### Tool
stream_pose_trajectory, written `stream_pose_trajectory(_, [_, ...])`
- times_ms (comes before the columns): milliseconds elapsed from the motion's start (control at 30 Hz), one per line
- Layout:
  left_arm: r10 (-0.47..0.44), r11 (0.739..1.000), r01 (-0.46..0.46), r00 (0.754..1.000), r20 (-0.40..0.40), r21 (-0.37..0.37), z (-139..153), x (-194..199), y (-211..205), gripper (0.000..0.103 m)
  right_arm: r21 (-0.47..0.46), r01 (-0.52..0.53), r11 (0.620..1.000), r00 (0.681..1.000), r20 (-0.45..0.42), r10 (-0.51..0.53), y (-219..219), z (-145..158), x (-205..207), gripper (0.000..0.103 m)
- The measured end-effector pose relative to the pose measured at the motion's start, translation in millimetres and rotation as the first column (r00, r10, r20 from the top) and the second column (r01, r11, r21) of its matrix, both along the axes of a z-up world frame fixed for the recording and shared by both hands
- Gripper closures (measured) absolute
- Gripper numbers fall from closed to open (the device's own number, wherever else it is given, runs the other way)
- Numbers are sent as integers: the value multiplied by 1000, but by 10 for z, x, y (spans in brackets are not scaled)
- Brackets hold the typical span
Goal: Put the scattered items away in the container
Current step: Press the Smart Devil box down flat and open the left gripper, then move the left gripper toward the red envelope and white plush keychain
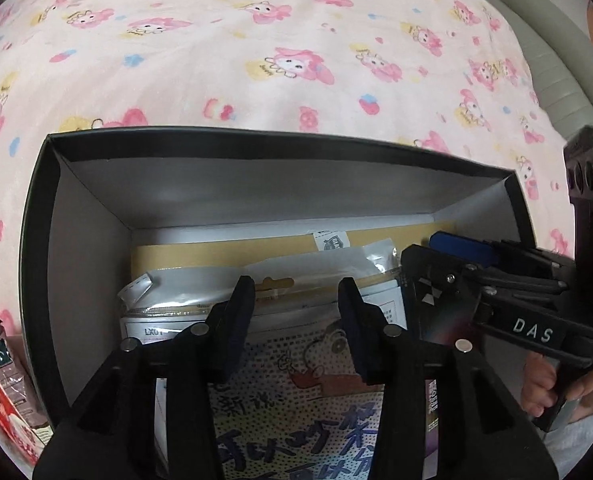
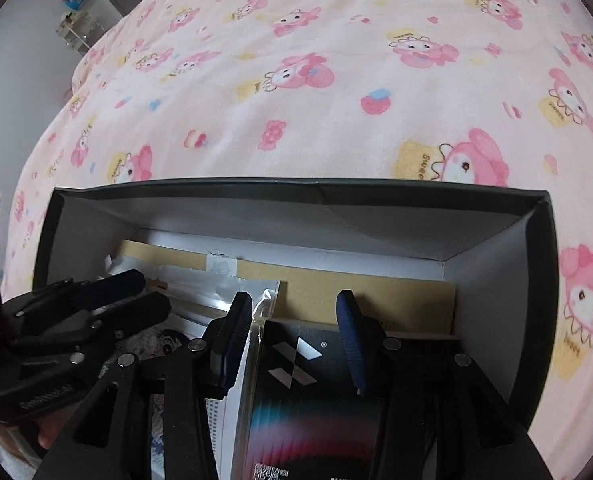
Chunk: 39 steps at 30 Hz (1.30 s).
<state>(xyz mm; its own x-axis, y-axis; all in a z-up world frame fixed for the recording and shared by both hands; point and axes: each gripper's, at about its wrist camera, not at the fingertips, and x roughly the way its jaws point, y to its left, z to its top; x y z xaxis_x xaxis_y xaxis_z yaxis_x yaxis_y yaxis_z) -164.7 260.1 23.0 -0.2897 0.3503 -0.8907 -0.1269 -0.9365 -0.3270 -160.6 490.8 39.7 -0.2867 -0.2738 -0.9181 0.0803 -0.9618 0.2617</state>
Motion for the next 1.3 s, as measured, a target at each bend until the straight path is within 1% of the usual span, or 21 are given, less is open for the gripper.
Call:
stream_pose_trajectory(67, [1,1000,-1,1000,-5,25,73,31,-39,60,6,6,1000,1000,-23,-6,-1,68,51,63])
stream_pose_trajectory(133, [-3,1000,4,1000,-26,21,216,113,-122,60,-28,-23,999,999,-45,22,33,148,142,63])
stream_pose_trajectory(200, [-12,1000,13,999,-51,16,341,222,-202,60,-63,-26,998,999,-49,23,111,223,303,64])
stream_pose_trajectory(267, [-5,1000,6,999,-38,30,329,287,-241,60,-70,-34,997,998,-61,30,127,308,457,64])
stream_pose_trajectory(333, [-3,999,3,1000,0,44,226,371,-233,60,-65,-6,998,998,-57,2,144,359,598,64])
stream_pose_trajectory(400, [-27,999,26,999,37,19,126,454,-126,61,-92,6,996,999,-39,-10,116,331,730,64])
stream_pose_trajectory(500, [-93,993,97,993,71,-62,38,523,109,61,-101,9,995,1000,4,-9,48,232,906,64])
stream_pose_trajectory(533, [-107,990,113,992,70,-83,30,542,173,61,-94,3,996,1000,13,-2,11,202,935,64])
stream_pose_trajectory(600, [-110,988,116,992,66,-101,7,601,228,61,-85,-12,996,999,35,15,-47,132,968,63])
stream_pose_trajectory(667, [-98,990,104,993,62,-94,-19,683,223,61,-94,6,996,997,72,1,-44,28,978,63])
stream_pose_trajectory(733, [-104,990,108,993,56,-92,-20,792,216,61,-121,38,992,997,79,-28,5,31,1029,63])
stream_pose_trajectory(800, [-104,993,107,993,57,-52,-30,907,197,61,-153,64,986,995,90,-51,28,33,1106,63])
stream_pose_trajectory(867, [-90,996,91,995,52,-14,-17,978,172,61,-153,72,986,995,86,-59,-7,41,1189,63])
stream_pose_trajectory(900, [-82,997,83,996,44,-7,12,1015,173,64,-145,72,987,995,73,-61,-36,65,1235,63])
stream_pose_trajectory(933, [-74,997,74,997,18,-10,66,1058,174,66,-140,68,988,996,61,-60,-63,87,1276,63])
stream_pose_trajectory(1033, [-52,997,47,996,-67,-68,265,1205,194,67,-122,58,991,998,-6,-59,-124,203,1426,63])
stream_pose_trajectory(1100, [-44,998,39,995,-86,-56,390,1294,174,67,-37,60,998,996,-70,-62,-159,314,1551,63])
stream_pose_trajectory(1167, [-42,998,37,993,-112,-50,522,1394,153,67,21,91,996,988,-130,-88,-143,403,1690,63])
stream_pose_trajectory(1233, [-45,998,36,986,-164,-57,709,1555,128,66,10,85,996,984,-157,-83,-163,500,1815,63])
stream_pose_trajectory(1300, [-55,998,50,980,-192,-33,832,1674,56,63,-16,72,997,979,-188,-73,-211,625,1950,63])
